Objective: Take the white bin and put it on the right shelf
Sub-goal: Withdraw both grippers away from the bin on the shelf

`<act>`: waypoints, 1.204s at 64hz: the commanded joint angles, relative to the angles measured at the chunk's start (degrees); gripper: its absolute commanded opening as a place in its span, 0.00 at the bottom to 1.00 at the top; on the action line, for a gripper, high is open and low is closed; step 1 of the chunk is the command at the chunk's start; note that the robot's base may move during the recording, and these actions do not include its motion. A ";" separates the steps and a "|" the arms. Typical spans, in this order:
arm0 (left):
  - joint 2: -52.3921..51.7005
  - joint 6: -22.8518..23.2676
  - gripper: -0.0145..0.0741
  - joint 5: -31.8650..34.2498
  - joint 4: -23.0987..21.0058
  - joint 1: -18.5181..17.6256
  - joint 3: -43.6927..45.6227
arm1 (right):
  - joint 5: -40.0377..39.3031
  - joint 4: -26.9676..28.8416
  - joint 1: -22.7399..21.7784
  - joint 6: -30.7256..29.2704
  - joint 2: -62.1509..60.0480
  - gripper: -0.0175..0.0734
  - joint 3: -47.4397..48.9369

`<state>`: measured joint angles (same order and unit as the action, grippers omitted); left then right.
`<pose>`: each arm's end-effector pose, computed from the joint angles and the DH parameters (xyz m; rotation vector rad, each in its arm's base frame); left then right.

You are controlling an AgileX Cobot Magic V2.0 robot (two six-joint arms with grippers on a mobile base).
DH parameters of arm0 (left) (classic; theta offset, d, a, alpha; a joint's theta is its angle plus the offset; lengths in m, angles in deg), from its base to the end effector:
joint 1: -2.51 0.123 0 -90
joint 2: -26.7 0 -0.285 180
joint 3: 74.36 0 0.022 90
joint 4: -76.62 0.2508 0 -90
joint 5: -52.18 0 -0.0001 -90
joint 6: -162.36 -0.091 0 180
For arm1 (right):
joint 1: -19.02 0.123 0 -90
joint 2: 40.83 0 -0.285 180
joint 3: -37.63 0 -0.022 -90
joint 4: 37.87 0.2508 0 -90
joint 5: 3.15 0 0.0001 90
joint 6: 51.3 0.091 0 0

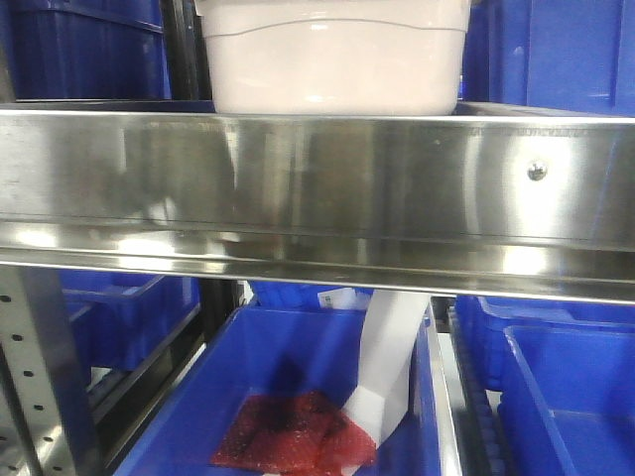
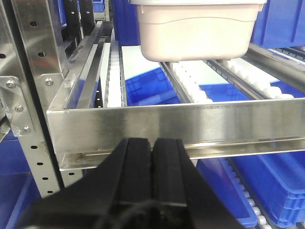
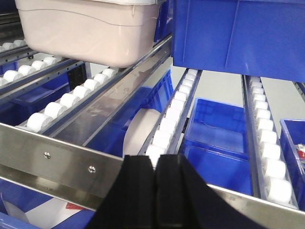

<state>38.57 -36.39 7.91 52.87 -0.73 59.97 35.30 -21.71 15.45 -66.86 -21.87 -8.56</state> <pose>0.0056 -0.0260 0.3206 0.2773 1.7115 -0.2721 0.0372 0.0135 0.3215 -0.1123 1.7824 0.0760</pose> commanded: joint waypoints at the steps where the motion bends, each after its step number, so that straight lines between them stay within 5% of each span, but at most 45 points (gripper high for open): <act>1: 0.82 -0.12 0.02 5.44 -1.86 -0.33 1.21 | -5.11 1.01 0.05 -0.05 0.59 0.27 1.50; 17: 0.28 0.09 0.02 10.62 1.92 0.29 -0.86 | -5.11 1.01 0.05 -0.05 0.59 0.27 1.50; 32: -4.74 7.99 0.02 22.59 10.64 1.05 -14.21 | -5.11 1.01 0.05 -0.05 0.59 0.27 1.50; 52: -5.45 7.99 0.02 50.78 11.30 1.05 -34.13 | -5.05 1.01 0.05 -0.05 0.59 0.27 1.50; 77: -5.45 7.99 0.02 47.46 10.94 1.05 -34.10 | -5.06 1.01 0.05 -0.05 0.59 0.27 1.50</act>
<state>33.74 -28.83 49.83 64.18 0.30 26.86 35.21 -21.57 15.45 -66.74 -21.87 -8.65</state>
